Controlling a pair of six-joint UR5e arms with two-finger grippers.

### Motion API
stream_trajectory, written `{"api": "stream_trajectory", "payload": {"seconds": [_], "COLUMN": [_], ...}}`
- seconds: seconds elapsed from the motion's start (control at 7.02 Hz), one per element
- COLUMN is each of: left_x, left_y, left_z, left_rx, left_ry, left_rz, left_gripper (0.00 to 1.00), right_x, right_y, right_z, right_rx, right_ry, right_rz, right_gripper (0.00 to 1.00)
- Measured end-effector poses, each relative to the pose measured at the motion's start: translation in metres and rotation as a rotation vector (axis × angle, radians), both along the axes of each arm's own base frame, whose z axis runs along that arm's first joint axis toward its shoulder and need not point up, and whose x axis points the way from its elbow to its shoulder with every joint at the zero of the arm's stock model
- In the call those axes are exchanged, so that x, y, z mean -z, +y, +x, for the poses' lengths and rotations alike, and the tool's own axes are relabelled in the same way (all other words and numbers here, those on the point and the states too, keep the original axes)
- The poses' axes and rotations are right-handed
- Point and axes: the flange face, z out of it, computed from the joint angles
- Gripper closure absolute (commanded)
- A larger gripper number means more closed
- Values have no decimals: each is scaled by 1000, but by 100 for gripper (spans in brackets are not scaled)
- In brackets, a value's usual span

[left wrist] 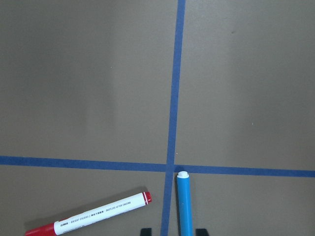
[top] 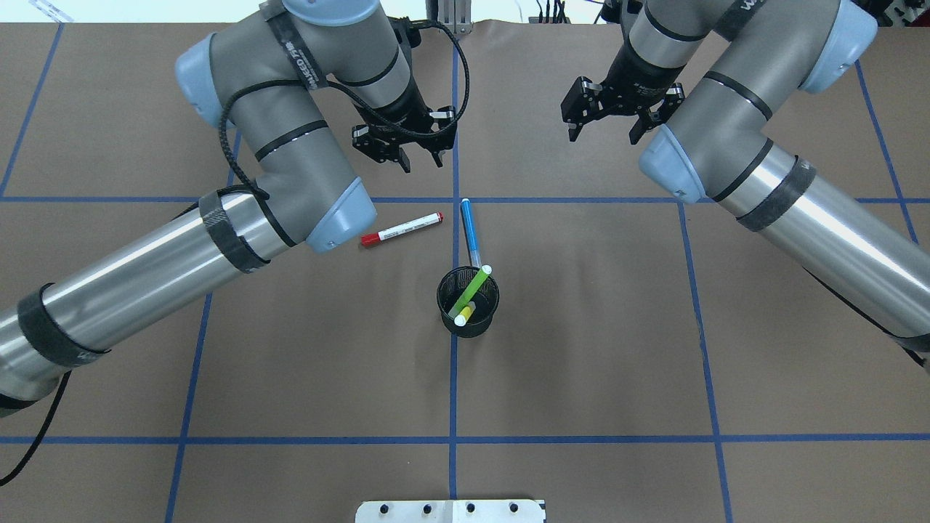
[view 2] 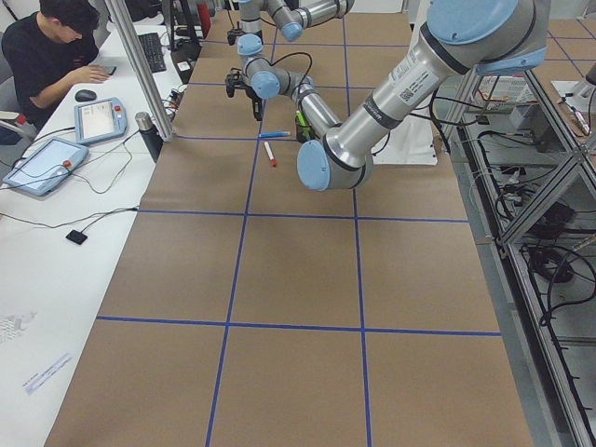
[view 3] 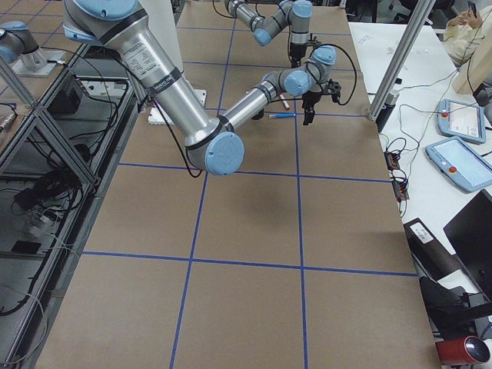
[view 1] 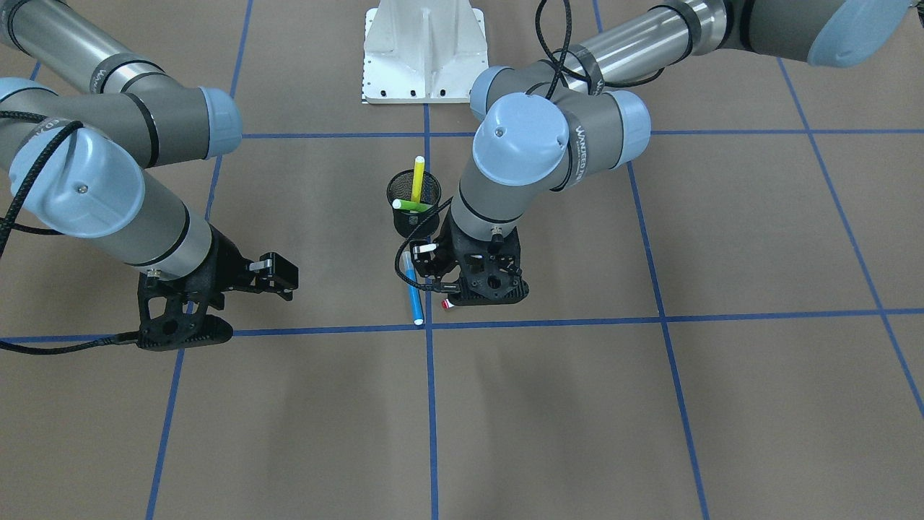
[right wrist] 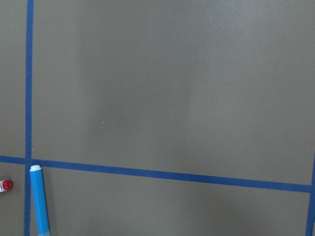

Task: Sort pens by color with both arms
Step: 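Raise the left gripper away while the right gripper moves over the cup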

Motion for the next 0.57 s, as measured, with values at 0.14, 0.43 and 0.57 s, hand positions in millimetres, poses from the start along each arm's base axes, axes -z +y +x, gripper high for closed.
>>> {"api": "stream_trajectory", "payload": {"seconds": [0.14, 0.43, 0.57], "left_x": [-9, -16, -22], "left_y": [16, 37, 40], "left_z": [-30, -64, -74], "left_rx": [-48, -96, -96], "left_ry": [-17, -55, -64], "left_rz": [36, 62, 61], "left_gripper": [46, 45, 45], "right_x": [18, 46, 59], "right_y": [4, 27, 44], "right_z": [-10, -36, -53], "right_rx": [-42, -133, -204], "right_ry": [-10, -38, -39], "right_rz": [-33, -105, -158], "right_gripper": [2, 2, 2]}}
